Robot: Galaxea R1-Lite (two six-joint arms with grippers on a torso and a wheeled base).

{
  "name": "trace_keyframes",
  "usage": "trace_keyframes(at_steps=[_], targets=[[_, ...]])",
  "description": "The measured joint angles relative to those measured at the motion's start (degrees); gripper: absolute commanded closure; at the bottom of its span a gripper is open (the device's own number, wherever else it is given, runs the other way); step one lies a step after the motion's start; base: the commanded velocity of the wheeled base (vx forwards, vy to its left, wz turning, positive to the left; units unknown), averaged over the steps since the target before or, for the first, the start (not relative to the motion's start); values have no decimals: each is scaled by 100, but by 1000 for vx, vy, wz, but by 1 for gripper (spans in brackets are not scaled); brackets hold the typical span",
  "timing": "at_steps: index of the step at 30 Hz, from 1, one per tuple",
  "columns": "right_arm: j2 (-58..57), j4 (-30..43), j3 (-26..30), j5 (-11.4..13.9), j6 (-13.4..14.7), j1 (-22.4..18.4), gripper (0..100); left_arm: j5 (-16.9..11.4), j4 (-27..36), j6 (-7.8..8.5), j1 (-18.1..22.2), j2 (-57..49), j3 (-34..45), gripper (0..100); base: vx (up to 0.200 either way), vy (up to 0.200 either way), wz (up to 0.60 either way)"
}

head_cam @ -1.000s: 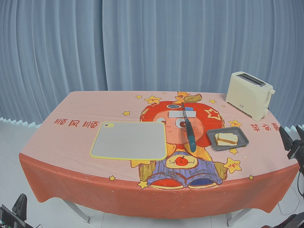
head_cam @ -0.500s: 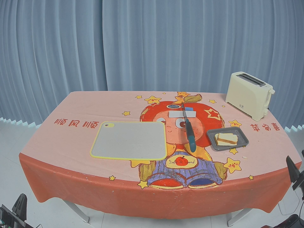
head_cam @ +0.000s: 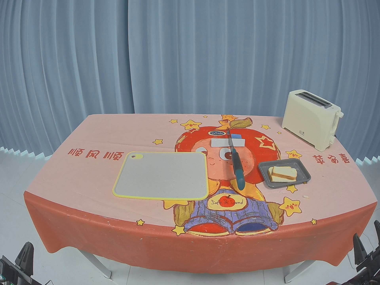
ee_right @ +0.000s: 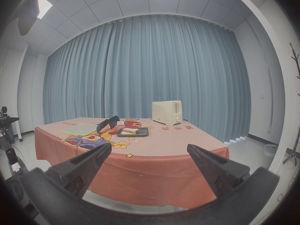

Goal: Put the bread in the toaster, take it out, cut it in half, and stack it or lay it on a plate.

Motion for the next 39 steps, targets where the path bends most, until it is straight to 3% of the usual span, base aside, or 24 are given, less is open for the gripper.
trace_keyframes(at_steps=[8,14,39], targets=[[-232,11,0,-9,13,24,0,-2,-2,0,5,0,0,100,0,0,0],[-269,11,0,-269,46,10,0,-2,-2,0,5,0,0,100,0,0,0],[-276,16,0,-278,30,-11,0,-2,-2,0,5,0,0,100,0,0,0]])
